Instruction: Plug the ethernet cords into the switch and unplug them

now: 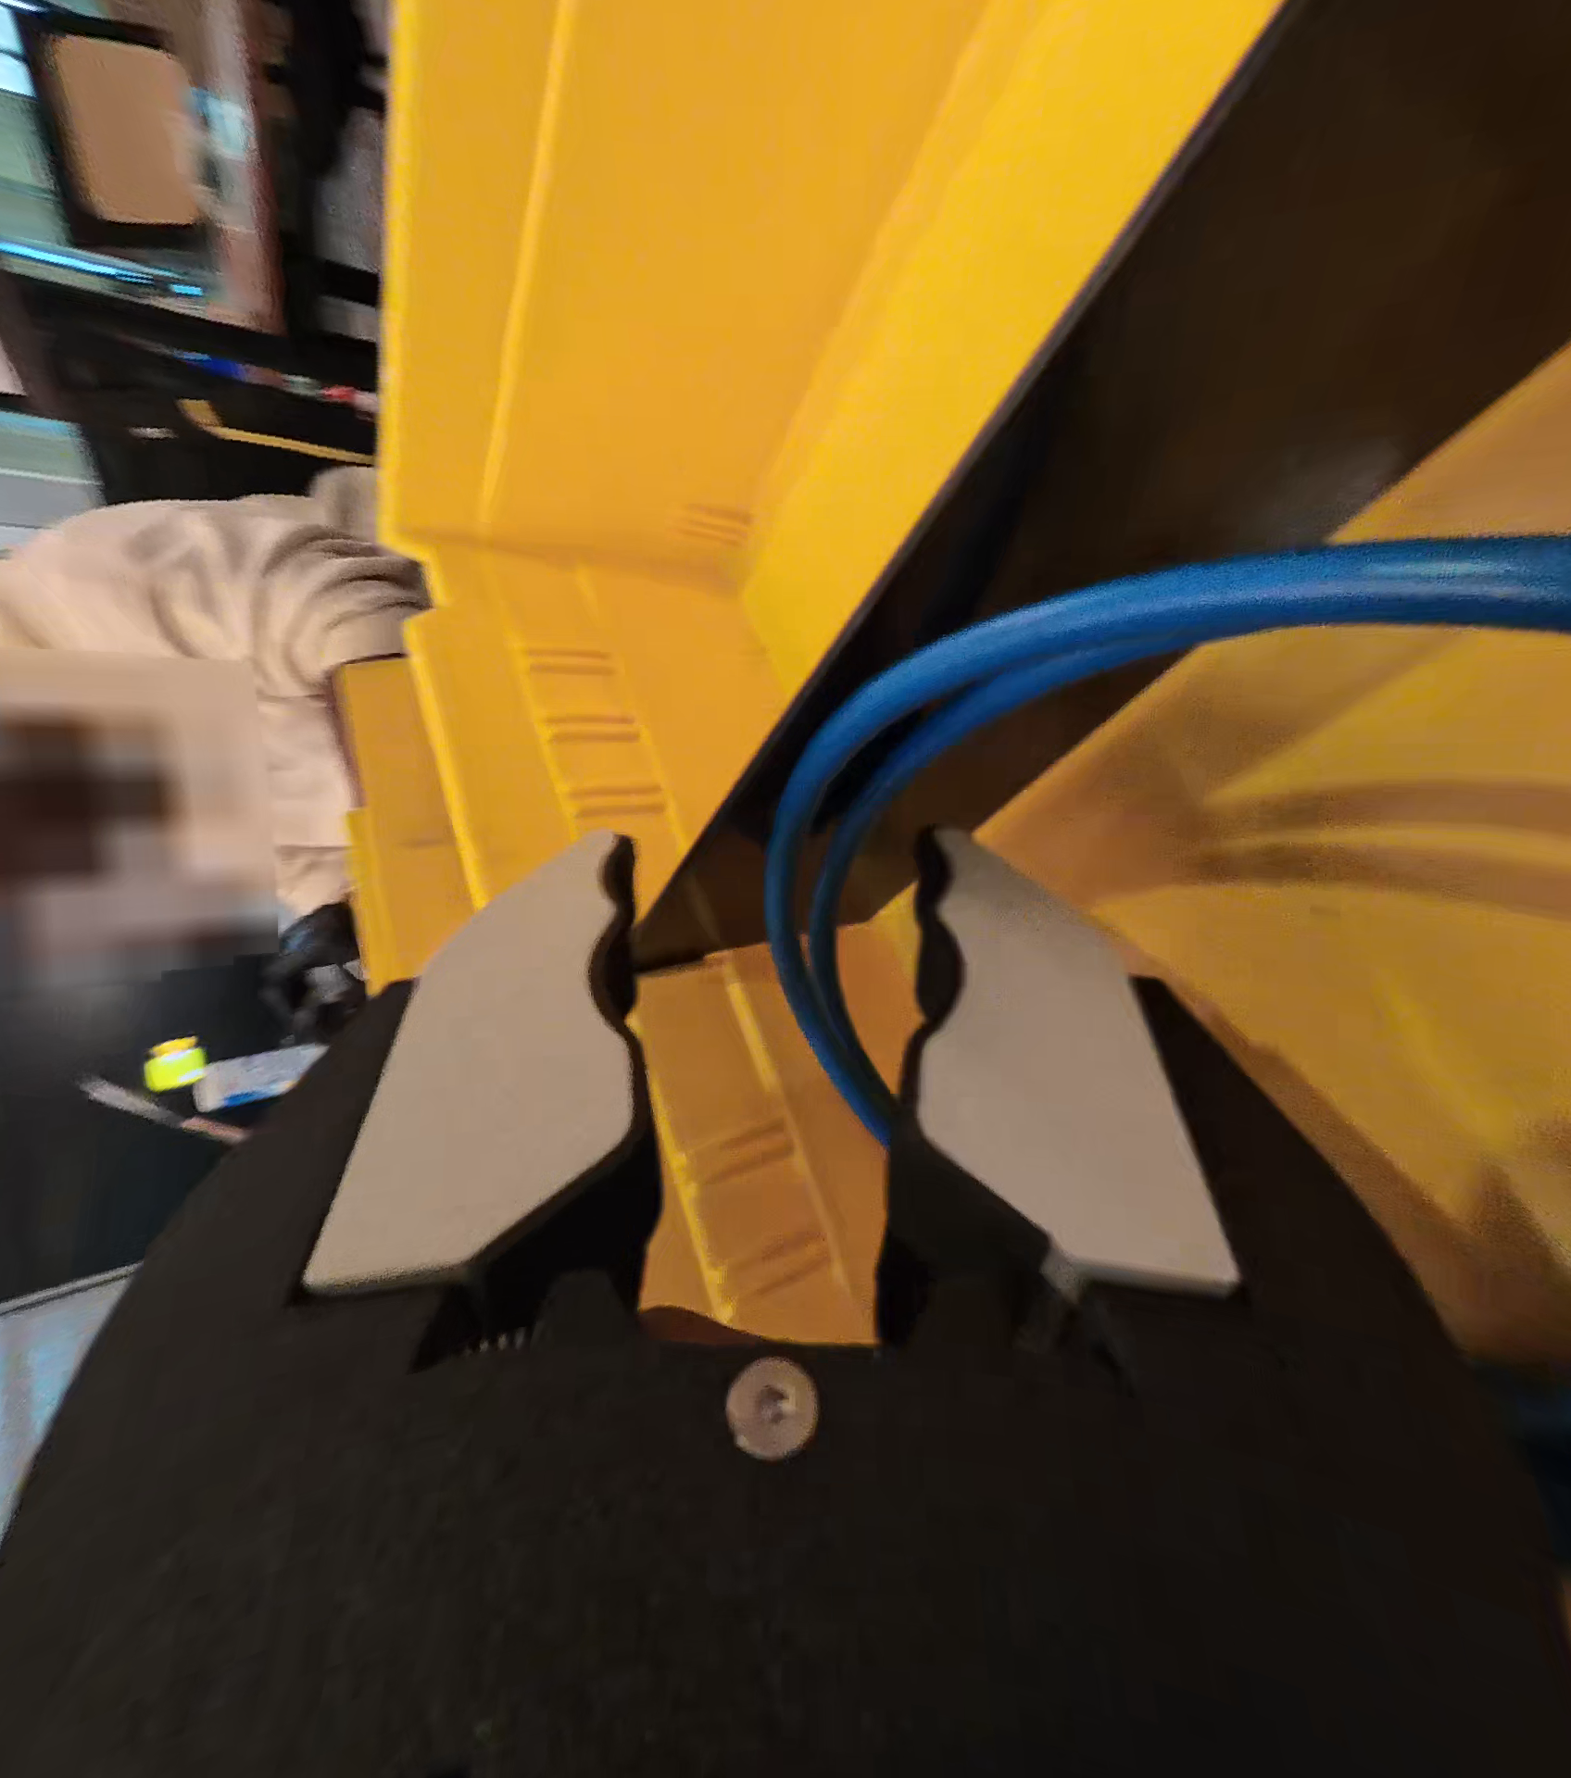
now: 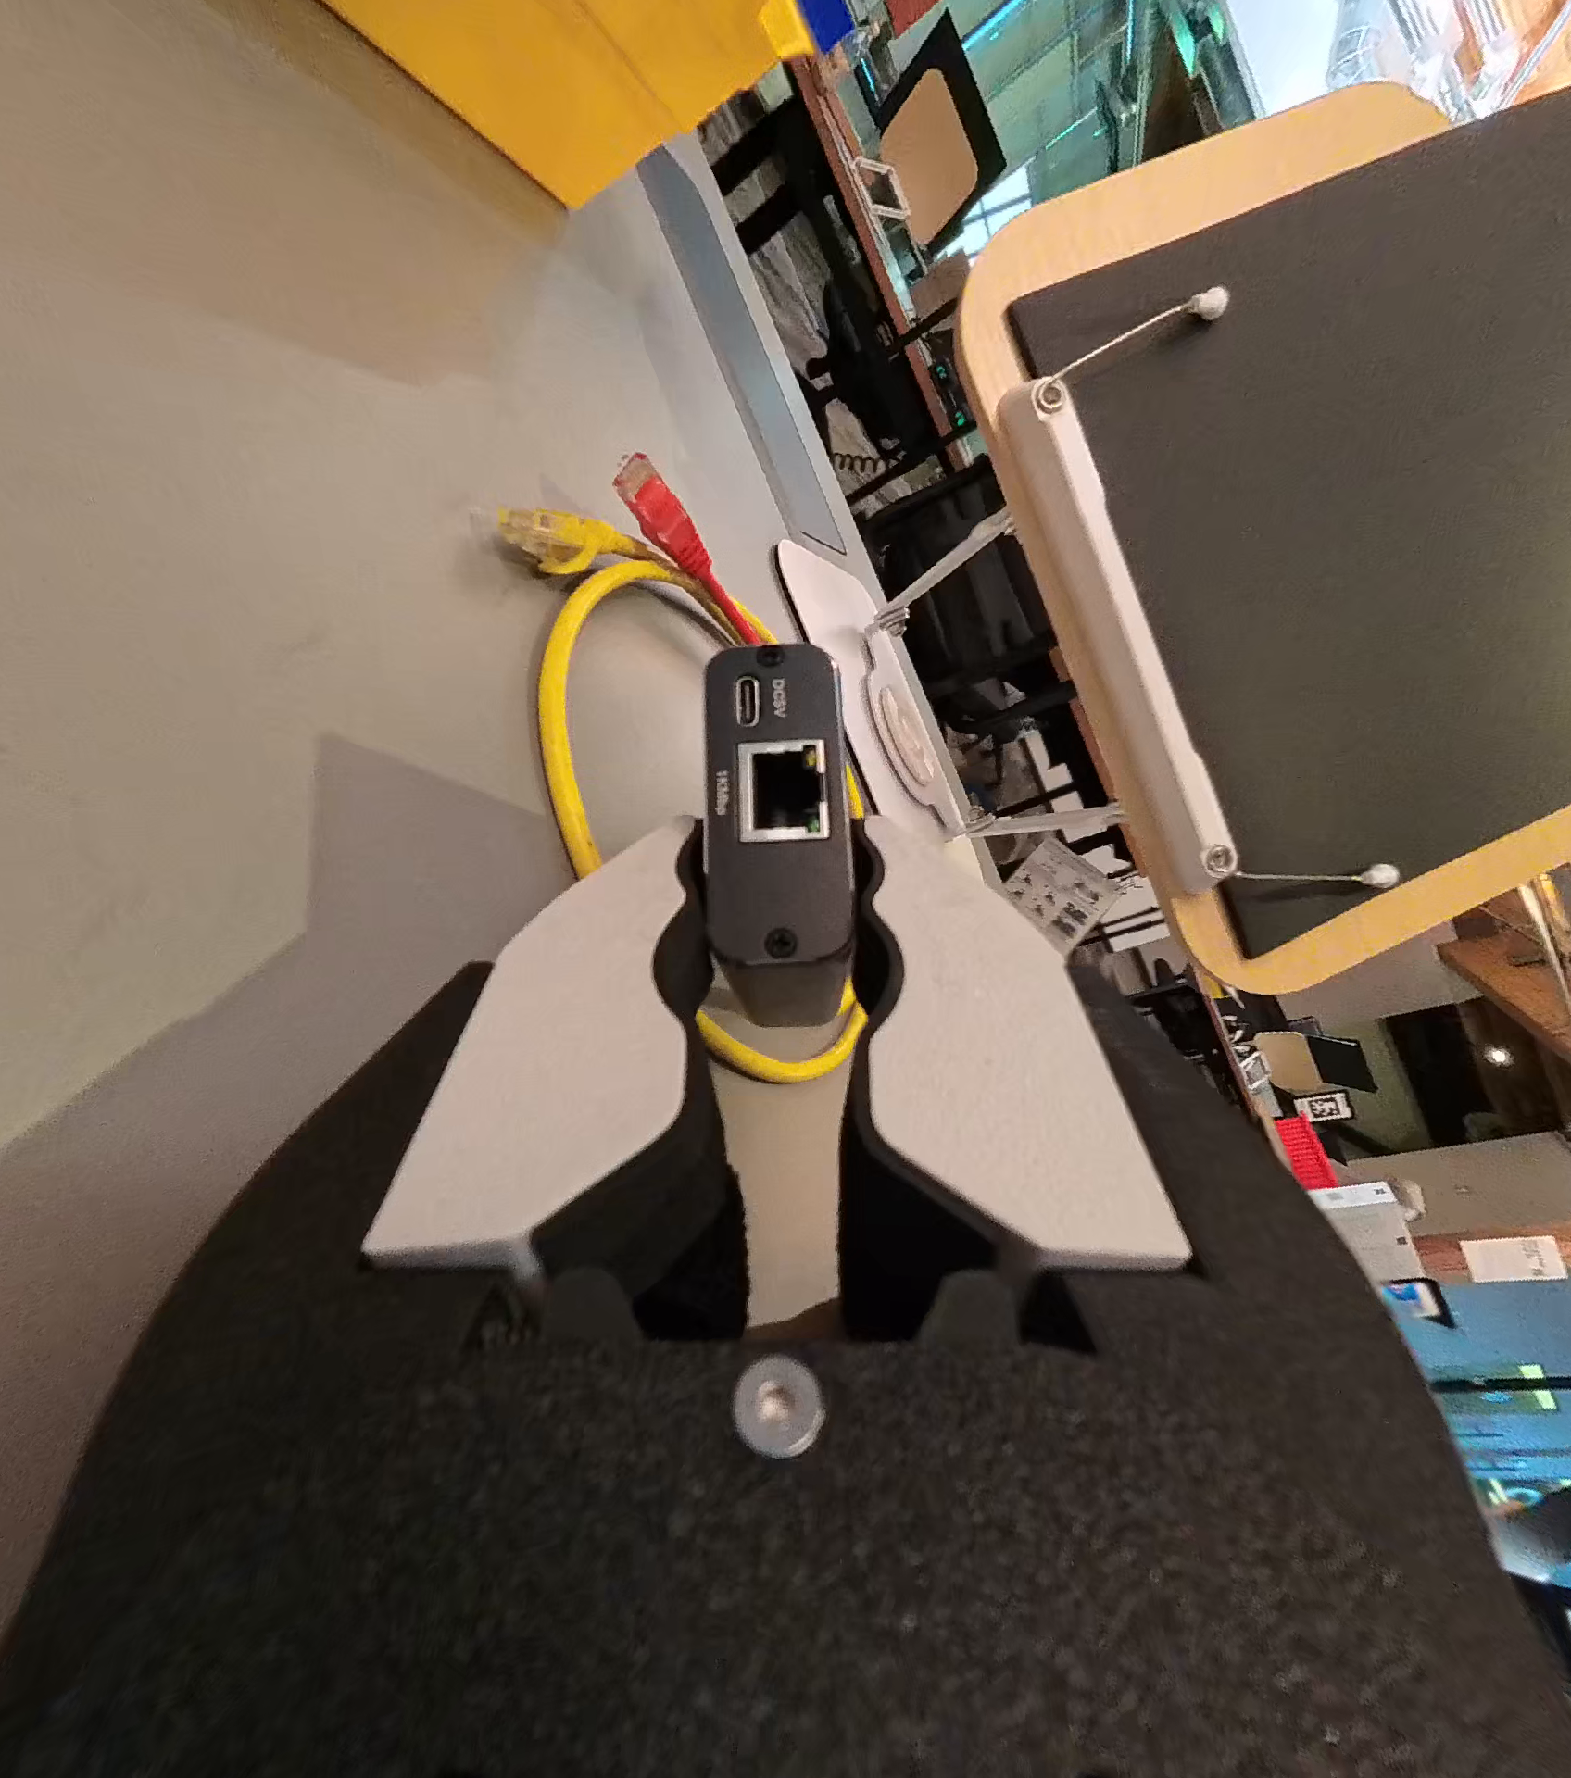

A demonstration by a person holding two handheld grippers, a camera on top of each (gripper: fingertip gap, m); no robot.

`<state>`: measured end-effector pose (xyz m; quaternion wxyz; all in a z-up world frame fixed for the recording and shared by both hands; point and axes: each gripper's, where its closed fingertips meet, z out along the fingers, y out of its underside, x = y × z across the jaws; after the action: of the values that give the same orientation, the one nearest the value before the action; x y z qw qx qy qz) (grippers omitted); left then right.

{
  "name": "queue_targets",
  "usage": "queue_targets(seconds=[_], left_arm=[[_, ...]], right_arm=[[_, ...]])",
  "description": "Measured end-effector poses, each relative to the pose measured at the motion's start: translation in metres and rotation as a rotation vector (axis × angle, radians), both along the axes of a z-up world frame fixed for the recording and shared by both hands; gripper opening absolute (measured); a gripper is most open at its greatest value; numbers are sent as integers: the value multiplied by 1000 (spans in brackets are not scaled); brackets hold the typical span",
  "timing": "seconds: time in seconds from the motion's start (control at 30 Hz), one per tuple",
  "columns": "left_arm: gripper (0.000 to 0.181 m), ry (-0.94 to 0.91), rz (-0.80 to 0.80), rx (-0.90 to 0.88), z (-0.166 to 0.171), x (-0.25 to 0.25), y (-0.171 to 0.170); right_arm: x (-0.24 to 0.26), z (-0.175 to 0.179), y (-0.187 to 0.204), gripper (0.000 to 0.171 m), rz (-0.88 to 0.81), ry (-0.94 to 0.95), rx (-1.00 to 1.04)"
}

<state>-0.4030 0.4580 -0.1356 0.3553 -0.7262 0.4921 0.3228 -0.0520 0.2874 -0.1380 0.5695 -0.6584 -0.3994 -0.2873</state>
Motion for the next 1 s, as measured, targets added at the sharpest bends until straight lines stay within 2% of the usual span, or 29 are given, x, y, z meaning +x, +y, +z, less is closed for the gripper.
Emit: queue_targets(seconds=[0.03, 0.17, 0.23, 0.3, 0.4, 0.63, 0.77, 0.87, 1.0], left_arm=[[44, 15, 10, 53, 2, -1, 3], [29, 57, 44, 125, 7, -5, 3], [7, 71, 32, 189, 23, -5, -1], [6, 65, 33, 196, 36, -7, -9], [6, -22, 68, 110, 50, -14, -19], [5, -394, 117, -226, 95, -24, -54], [5, -651, 133, -467, 116, -20, -94], [5, -791, 143, -725, 98, -8, -147], [5, -907, 147, -989, 56, 21, -220]], right_arm=[[0, 0, 0, 26, 2, 13, -5], [3, 2, 0, 26, 1, 53, -9], [4, 4, 0, 27, 3, 76, -11], [5, 4, 1, 27, 2, 91, -12], [5, 4, 1, 26, 4, 88, -15], [5, 5, 1, 26, 5, 98, -15], [5, 5, 1, 26, 6, 95, -13], [5, 5, 1, 26, 8, 101, -12], [4, 5, 1, 26, 11, 105, -14]])
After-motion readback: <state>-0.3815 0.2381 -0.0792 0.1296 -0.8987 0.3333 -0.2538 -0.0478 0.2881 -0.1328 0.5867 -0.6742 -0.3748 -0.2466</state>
